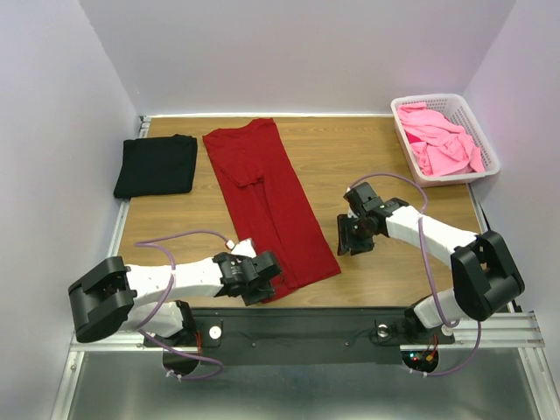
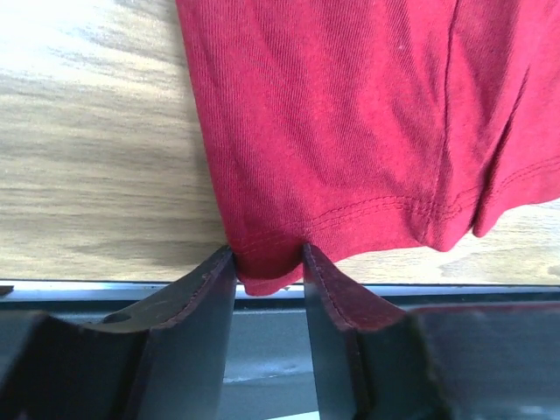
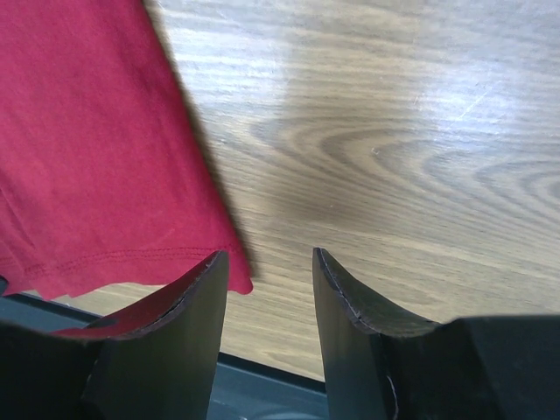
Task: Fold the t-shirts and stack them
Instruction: Fold the tshirt
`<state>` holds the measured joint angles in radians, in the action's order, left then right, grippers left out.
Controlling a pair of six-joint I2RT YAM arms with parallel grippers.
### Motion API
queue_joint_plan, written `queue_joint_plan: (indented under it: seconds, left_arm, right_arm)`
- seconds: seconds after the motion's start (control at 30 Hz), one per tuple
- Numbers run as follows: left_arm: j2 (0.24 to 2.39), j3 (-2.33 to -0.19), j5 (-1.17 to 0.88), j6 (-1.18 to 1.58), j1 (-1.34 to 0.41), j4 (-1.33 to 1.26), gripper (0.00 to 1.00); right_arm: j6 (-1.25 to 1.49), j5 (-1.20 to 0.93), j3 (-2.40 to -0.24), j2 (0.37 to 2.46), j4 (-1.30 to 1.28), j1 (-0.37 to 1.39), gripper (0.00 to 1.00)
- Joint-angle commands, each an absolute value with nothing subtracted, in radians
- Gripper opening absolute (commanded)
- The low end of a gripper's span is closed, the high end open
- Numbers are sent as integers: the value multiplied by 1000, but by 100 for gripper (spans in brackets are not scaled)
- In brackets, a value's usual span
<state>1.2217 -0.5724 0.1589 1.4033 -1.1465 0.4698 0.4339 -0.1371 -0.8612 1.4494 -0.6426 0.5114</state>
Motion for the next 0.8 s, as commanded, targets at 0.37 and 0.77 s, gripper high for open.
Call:
queue_joint_plan:
  seconds: [0.37, 0.77]
  left_arm:
    - [1187, -583, 206, 1486, -1195, 614, 36]
    - [1209, -565, 202, 1483, -1195, 563, 38]
  right_arm:
    - [400, -291, -818, 1443, -584, 508, 48]
    - [403, -328, -793, 1502, -557, 517, 46]
